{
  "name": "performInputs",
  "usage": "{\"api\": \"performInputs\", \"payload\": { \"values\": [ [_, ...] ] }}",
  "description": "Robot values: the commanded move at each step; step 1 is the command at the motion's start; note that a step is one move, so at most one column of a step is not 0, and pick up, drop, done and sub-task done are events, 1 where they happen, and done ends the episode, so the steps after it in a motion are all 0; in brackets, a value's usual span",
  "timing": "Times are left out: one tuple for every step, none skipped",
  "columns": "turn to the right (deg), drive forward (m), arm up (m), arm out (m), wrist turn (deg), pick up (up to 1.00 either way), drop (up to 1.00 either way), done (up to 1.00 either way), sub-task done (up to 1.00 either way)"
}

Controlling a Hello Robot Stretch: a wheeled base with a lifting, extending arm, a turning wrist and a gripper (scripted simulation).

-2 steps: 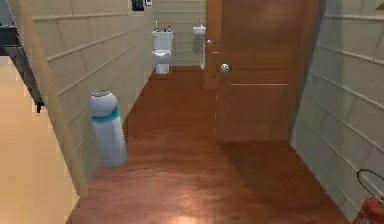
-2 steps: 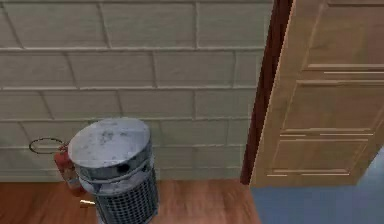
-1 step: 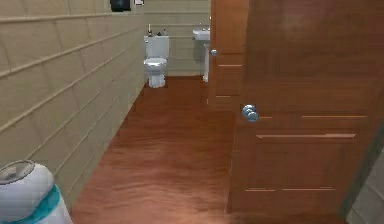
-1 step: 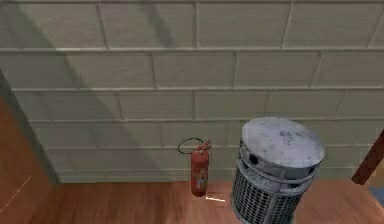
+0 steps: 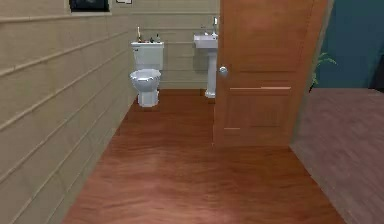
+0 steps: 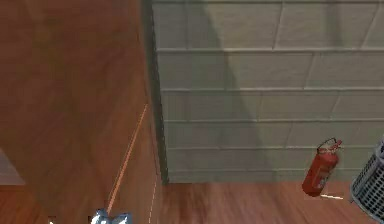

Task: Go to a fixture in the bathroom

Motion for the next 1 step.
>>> {"api": "performInputs", "payload": {
  "values": [
    [0.0, 1.0, 0.0, 0.0, 0.0, 0.0, 0.0, 0.0, 0.0]
  ]
}}
